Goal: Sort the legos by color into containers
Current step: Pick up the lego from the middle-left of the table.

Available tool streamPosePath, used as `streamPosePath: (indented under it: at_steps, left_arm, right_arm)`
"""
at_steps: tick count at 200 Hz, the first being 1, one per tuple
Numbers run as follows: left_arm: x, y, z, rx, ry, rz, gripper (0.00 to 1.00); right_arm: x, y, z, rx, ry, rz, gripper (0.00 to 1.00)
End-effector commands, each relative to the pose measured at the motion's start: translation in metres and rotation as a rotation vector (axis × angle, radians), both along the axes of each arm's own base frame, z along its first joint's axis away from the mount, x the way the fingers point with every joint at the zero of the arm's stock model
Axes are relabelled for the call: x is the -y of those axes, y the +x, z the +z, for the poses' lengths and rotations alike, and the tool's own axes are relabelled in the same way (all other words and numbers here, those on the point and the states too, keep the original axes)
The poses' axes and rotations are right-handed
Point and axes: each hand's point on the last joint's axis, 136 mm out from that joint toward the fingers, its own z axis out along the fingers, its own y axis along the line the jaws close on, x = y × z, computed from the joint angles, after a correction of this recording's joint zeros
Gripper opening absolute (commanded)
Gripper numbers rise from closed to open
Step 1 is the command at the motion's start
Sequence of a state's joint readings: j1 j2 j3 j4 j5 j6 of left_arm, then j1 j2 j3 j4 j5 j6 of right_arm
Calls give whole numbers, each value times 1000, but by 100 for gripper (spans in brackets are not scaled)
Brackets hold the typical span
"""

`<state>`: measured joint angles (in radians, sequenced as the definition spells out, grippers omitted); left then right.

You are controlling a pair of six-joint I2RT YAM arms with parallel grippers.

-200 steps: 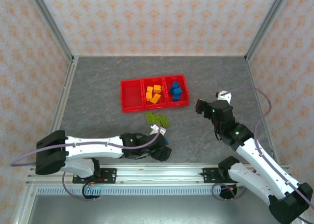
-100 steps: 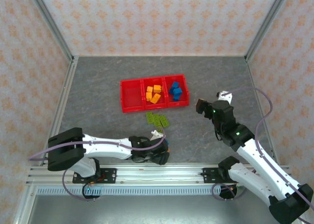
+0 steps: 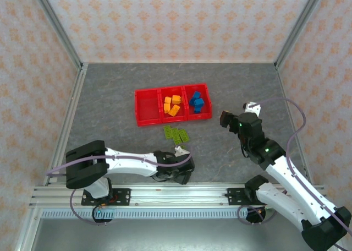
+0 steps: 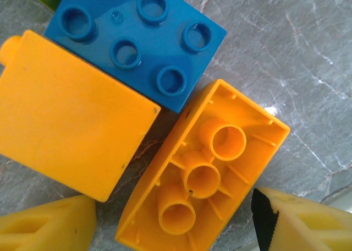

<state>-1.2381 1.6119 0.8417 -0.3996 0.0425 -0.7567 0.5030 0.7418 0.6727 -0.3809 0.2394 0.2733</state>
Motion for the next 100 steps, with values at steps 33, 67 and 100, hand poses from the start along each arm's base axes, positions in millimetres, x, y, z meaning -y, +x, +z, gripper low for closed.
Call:
streamPosePath:
  at_steps: [33, 67, 100]
  left_arm:
    - [36, 10, -2, 34, -39, -62, 65]
    - [41, 15, 3, 55, -38, -75, 61]
    - [46, 19, 6, 71, -25, -96, 61]
  right_arm:
    - [7, -2, -3, 0, -5, -29, 100]
    - [6, -2, -3, 3, -3, -27, 100]
    - [6, -1, -3, 4, -3, -26, 100]
